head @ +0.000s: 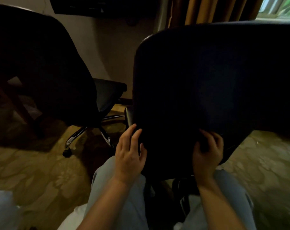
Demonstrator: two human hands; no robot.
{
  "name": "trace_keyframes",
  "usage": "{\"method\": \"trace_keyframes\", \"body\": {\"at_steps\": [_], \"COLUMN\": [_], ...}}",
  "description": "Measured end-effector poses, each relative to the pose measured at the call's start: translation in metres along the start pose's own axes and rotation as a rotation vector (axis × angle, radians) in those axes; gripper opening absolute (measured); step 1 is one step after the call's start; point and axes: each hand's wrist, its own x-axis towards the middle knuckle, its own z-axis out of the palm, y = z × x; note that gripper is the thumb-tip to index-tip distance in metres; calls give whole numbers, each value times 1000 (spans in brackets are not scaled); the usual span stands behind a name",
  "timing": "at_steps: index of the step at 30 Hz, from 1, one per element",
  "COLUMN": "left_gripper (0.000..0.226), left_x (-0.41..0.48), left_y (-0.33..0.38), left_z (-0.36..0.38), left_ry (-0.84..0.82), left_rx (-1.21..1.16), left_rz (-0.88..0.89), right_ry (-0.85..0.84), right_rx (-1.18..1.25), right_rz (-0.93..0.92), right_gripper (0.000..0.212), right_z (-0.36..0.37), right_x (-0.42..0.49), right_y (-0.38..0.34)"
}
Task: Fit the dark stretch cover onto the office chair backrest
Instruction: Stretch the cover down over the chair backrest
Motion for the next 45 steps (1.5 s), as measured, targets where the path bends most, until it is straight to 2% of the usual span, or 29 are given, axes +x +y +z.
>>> {"method": "trace_keyframes", "body": {"at_steps": [2, 4, 9, 13, 15, 19, 23, 26, 29, 34, 36, 38, 41, 45], "left_gripper": [40, 39, 43, 45, 45, 43, 41, 40, 40, 42, 42, 44, 44, 44], "left_x": [0, 1, 2, -2, -3, -3, -3, -3, -3, -3, -3, -4, -3, 0], "left_y": [1, 3, 10, 8, 4, 0, 0, 1, 1, -2, -4, -6, -7, -4], "left_z": [0, 1, 1, -1, 0, 2, 2, 2, 1, -1, -2, -3, -4, -2], "left_ry": [1, 2, 13, -6, -22, -60, -59, -53, -59, -88, -104, -117, -119, -108], "left_rx": [-1, -15, 14, 48, 68, 89, 46, 53, 66, 88, 88, 75, 56, 48], "left_rz": [-3, -29, -64, -48, -21, 4, -2, -29, -44, -52, -66, -79, -100, -145], "right_ry": [55, 37, -187, -412, -457, -326, -100, -5, -72, -366, -421, -387, -216, -26], "right_rx": [-9, -17, 33, 122, 115, 64, 38, 36, 26, 35, 31, 26, 32, -11], "right_rz": [100, 123, -63, -141, -168, -157, -11, 96, 41, -132, -159, -149, -69, 161], "right_gripper": [35, 35, 30, 25, 30, 30, 33, 32, 33, 36, 36, 36, 36, 37], "right_z": [-7, -6, 18, 31, 31, 23, 6, 4, 17, 31, 30, 26, 13, -5], "right_x": [9, 8, -21, -38, -40, -31, -11, -6, -19, -36, -36, -32, -17, 7], "right_y": [5, 4, -19, -27, -26, -21, -10, -13, -22, -29, -26, -23, -14, -5]}}
